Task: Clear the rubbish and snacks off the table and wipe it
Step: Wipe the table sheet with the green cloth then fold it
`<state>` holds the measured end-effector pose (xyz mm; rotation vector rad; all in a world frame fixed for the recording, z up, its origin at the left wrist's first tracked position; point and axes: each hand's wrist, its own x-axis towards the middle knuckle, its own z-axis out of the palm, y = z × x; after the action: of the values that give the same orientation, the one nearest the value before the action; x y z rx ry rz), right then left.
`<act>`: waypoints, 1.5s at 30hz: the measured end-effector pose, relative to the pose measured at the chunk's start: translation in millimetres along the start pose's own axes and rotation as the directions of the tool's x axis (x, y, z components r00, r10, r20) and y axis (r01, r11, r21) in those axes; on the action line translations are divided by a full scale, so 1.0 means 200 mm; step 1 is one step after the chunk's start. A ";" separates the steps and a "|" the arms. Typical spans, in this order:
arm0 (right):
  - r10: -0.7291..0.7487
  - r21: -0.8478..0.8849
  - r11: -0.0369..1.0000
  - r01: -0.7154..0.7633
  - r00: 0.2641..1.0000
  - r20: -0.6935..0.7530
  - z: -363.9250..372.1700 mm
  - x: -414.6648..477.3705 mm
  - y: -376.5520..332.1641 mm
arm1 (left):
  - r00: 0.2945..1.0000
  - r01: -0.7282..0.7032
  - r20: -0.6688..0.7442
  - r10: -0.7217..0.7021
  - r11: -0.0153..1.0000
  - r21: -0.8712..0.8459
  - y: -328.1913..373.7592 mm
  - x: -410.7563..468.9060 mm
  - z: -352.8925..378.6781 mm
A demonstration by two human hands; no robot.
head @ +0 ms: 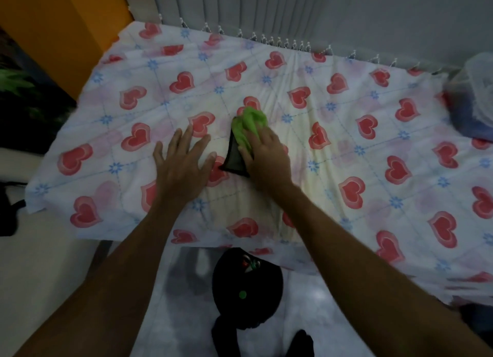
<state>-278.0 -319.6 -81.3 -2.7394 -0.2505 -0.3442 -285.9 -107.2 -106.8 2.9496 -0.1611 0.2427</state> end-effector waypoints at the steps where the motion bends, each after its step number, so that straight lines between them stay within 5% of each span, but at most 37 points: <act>1: -0.009 0.031 0.999 0.009 1.000 0.003 -0.01 -0.09 -0.05 | 1.000 0.004 -0.002 -0.004 1.000 -0.005 0.00 0.00 0.00; 12: -0.267 0.096 0.958 0.270 0.963 -0.037 -0.12 -0.62 -0.14 | 1.000 0.013 0.026 -0.013 1.000 -0.011 0.01 0.00 -0.03; 21: -0.372 0.133 0.924 0.357 0.923 0.103 -0.23 -0.97 -0.23 | 0.999 0.013 0.040 -0.011 0.998 -0.062 0.00 0.00 -0.02; 25: -0.199 0.126 0.977 0.174 0.954 0.224 -0.36 -0.91 -0.27 | 0.980 0.045 0.196 -0.025 0.994 -0.095 0.02 0.04 -0.11; 29: 0.007 0.302 0.948 -0.101 0.954 0.298 -0.59 -0.74 -0.29 | 0.890 0.077 0.455 -0.020 0.991 -0.108 0.07 0.11 -0.26; 31: 0.021 0.361 0.924 -0.127 0.959 0.284 -0.74 -0.68 -0.30 | 0.889 0.063 0.456 0.044 0.974 -0.217 0.11 0.13 -0.39; 36: 0.083 0.433 0.889 -0.152 0.981 0.173 -1.12 -0.47 -0.34 | 0.894 0.159 0.377 0.242 0.616 -0.772 0.37 0.11 -0.85; 40: 0.069 0.453 0.880 -0.142 0.982 0.175 -1.39 -0.27 -0.38 | 0.868 0.197 0.362 0.341 0.434 -0.879 0.58 0.17 -1.23; 45: 0.050 0.372 0.923 -0.094 0.991 0.128 -1.69 -0.05 -0.40 | 0.833 0.179 0.337 0.440 0.361 -0.915 0.73 0.31 -1.64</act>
<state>-374.1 -374.7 247.9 -2.3802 -0.2195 -0.1008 -293.7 -196.0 247.6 1.7119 -0.4525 -0.5419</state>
